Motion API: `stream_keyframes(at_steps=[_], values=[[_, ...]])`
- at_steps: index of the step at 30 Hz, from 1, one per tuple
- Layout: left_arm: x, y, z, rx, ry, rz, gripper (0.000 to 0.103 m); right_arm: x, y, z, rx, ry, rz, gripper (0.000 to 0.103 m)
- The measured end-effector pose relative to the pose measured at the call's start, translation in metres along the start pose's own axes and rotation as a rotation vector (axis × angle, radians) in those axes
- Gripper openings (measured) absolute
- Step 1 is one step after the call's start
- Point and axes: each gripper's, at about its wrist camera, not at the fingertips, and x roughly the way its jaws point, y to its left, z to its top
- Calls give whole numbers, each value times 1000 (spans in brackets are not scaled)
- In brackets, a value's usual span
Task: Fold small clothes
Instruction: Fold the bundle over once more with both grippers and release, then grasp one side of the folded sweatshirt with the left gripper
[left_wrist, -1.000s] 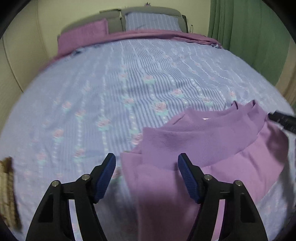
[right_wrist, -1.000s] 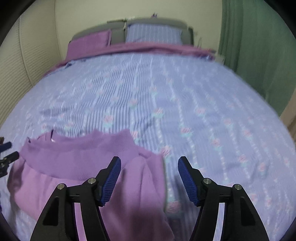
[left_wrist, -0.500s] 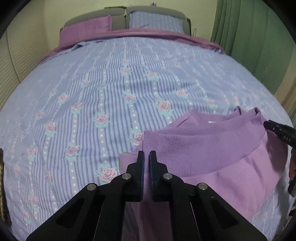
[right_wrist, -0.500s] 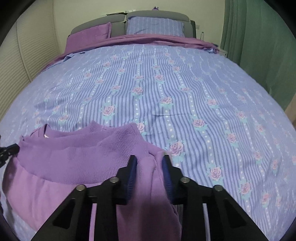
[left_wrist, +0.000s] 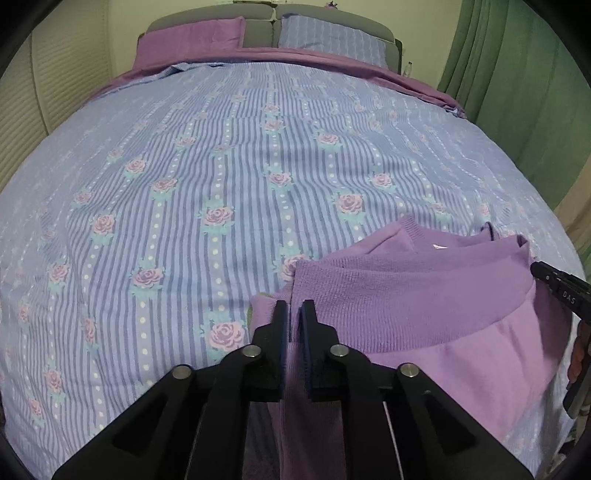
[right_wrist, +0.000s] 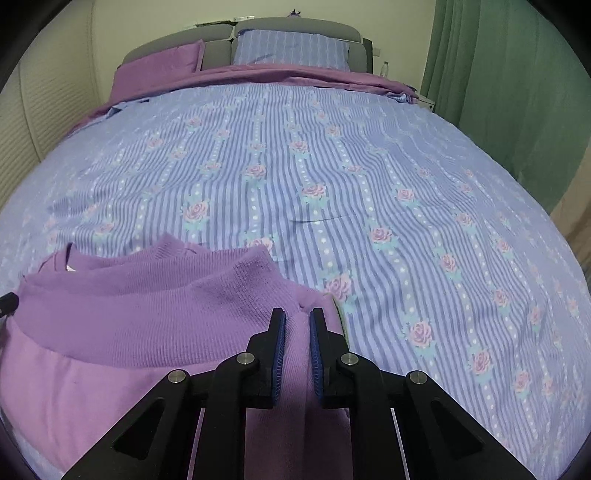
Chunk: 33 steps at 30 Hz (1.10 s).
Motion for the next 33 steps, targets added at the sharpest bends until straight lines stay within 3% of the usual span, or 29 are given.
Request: stream_keyframes(at_steps=[1,2,3,4,5,8,12,16,23,28,33], values=[[-6,-1,2,-1,3,-7,22,-4,0,2,1,3,10,15],[-11,-2,3,1,-4,4,43,-9,0,3,5,4,16,19],[-24,-5,4,9,-37,32,65,-14,-1,4,8,-5,12,29],[-33,-7,4,19,-68,48,69,-23,-1,4,10,-22,-3,43],[-50,-10,4,38,-116,70,69,-39,0,5,7,-60,-30,48],[-83,-11,2,36,-155,98,70,-75,7,6,-16,-132,-68,58],[-118,-7,-16,12,-184,65,76,-121,18,-4,-41,-189,-7,63],[-137,-7,-57,-16,-175,21,77,-154,36,-23,-67,-207,74,66],[-128,-11,-107,-84,-106,-66,77,-169,77,-64,-134,-194,139,66],[-104,2,-126,-270,-64,-183,76,-160,96,-81,-136,-173,195,66],[-76,13,-139,-441,-36,-242,76,-147,104,-80,-135,-145,204,66]])
